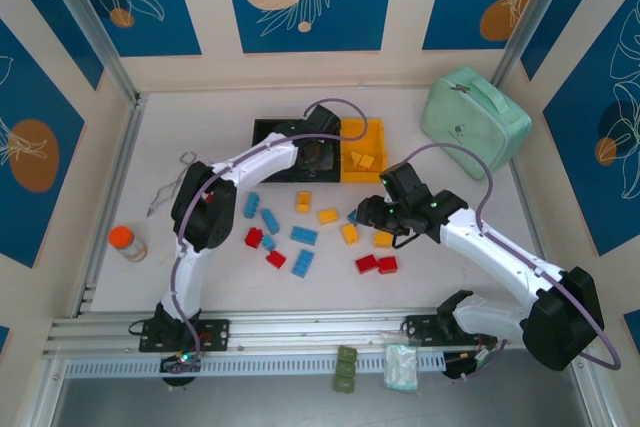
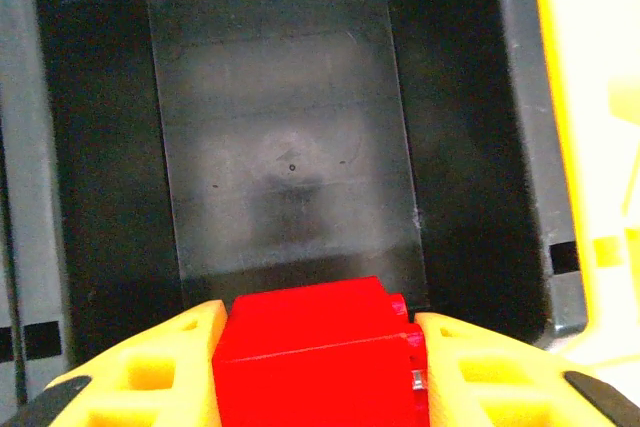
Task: Sort the legos into containers by color
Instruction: Place the lego in the container, then pick up the lego from the middle-left of the table.
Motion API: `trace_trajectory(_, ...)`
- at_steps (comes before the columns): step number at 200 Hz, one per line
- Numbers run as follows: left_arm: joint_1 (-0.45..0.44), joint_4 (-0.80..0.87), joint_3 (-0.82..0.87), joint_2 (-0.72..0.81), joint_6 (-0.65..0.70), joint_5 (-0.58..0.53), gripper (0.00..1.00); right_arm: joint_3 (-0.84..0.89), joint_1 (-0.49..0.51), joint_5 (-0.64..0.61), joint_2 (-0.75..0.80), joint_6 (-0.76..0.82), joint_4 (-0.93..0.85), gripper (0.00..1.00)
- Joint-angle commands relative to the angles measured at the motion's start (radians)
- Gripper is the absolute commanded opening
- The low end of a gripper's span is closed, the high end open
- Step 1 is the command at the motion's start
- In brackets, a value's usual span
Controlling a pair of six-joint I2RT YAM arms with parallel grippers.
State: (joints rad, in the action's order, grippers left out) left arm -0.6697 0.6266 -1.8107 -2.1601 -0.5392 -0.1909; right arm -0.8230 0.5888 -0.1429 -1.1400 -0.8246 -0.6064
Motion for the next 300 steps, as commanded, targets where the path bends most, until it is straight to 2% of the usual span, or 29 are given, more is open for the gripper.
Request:
trace_trajectory(1,0.011,0.035,-0.047,-0.023,0.030,-0.003,0.36,0.010,-0.004,-0.014,0.022,-0.018,-0.031,0.52)
trace_trajectory(26,0.009,0.033,-0.050,-0.010,0.031,0.005,0.49,0.010,-0.004,-0.015,0.025,-0.021,-0.030,0.52)
trace_trajectory(50,0.009,0.031,-0.050,0.022,0.036,0.007,0.55,0.007,-0.004,-0.018,0.025,-0.021,-0.031,0.52)
trace_trajectory(134,0.007,-0.013,0.075,0.195,0.043,0.039,0.58,-0.011,-0.006,-0.024,0.023,-0.006,-0.049,0.53)
trace_trajectory(202,0.006,-0.077,0.374,0.429,0.037,0.095,0.58,-0.020,-0.017,-0.028,0.023,0.012,-0.076,0.57)
trace_trajectory(262,0.007,-0.069,0.620,0.620,0.017,0.083,0.60,-0.023,0.001,-0.008,0.002,0.021,-0.070,0.57)
trace_trajectory(300,0.004,-0.108,0.747,0.681,-0.014,0.164,0.64,-0.014,0.026,-0.007,0.005,0.029,-0.061,0.65)
